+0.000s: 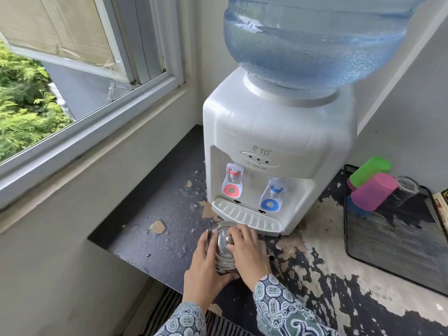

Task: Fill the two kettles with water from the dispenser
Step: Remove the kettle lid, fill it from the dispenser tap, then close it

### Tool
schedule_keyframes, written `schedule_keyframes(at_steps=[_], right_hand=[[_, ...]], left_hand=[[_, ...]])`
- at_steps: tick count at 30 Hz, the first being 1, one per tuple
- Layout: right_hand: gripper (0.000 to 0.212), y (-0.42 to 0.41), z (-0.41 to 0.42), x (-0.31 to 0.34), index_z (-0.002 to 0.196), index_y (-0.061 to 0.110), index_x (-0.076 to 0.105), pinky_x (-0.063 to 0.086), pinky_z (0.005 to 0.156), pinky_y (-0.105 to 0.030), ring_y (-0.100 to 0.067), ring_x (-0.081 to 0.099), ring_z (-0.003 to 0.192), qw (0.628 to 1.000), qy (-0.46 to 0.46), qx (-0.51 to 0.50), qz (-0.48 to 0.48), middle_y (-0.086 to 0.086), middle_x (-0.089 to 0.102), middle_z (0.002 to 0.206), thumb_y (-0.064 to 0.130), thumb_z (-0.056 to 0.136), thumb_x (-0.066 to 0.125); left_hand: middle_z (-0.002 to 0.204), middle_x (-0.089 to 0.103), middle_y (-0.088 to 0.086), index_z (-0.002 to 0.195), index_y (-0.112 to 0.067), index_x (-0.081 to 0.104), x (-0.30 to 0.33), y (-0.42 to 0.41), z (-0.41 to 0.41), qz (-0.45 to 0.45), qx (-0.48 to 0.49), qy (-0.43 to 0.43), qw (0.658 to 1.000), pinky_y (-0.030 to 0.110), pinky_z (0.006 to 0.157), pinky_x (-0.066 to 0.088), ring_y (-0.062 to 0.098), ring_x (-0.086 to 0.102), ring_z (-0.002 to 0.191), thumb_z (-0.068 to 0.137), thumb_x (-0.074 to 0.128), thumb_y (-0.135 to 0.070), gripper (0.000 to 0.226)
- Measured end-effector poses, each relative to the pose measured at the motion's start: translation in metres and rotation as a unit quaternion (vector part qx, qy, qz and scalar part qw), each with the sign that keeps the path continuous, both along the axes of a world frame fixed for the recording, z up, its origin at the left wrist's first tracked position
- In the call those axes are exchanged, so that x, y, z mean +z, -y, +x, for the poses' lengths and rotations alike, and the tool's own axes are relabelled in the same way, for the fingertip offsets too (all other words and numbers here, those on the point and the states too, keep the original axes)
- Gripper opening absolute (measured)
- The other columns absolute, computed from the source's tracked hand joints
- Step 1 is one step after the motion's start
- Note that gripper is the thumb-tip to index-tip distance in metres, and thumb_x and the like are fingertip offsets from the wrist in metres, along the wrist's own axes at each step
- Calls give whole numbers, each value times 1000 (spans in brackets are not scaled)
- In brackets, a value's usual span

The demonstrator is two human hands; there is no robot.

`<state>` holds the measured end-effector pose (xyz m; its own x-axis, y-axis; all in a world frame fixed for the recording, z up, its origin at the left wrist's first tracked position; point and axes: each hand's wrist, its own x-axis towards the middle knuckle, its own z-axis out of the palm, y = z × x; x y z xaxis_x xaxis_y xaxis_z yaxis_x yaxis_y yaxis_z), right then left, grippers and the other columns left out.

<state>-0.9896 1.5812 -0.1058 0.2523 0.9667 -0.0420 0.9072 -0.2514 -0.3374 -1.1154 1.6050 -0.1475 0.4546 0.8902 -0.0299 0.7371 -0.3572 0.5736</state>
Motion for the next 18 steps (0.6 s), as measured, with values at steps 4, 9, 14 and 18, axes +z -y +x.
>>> schedule_keyframes(at_steps=[4, 9, 14, 18], right_hand=[[29, 2, -3, -1, 123, 22, 31, 36, 98, -46, -20, 26, 128, 1000, 5, -2, -24, 2, 28, 140, 29, 96, 39], [30, -5, 1, 5, 123, 22, 30, 35, 96, -54, -25, 24, 127, 996, -8, 15, -83, 0, 24, 140, 26, 95, 40], [26, -15, 19, 19, 108, 24, 39, 37, 91, -48, -25, 39, 116, 989, -81, 33, -123, 2, 38, 124, 36, 89, 52], [23, -13, 32, 19, 104, 27, 44, 41, 90, -41, -20, 46, 111, 981, -149, 54, -108, 5, 44, 121, 37, 87, 55]], left_hand=[[152, 16, -9, 146, -34, 10, 4, -6, -1, 34, -18, -55, 998, 28, 94, 46, 10, 36, 132, 59, 62, -73, 109], [146, 30, -8, 144, -34, 18, 15, -21, -7, 61, -44, -145, 987, 31, 110, 28, 12, 34, 132, 52, 51, -85, 111], [146, 31, -1, 138, -31, 34, 46, -41, -4, 68, -119, -232, 963, 63, 111, -2, 21, 9, 143, 48, 54, -84, 107], [134, 51, -3, 121, -22, 55, 74, -58, 10, 46, -219, -274, 935, 68, 104, -16, 21, 36, 134, 58, 59, -75, 83]])
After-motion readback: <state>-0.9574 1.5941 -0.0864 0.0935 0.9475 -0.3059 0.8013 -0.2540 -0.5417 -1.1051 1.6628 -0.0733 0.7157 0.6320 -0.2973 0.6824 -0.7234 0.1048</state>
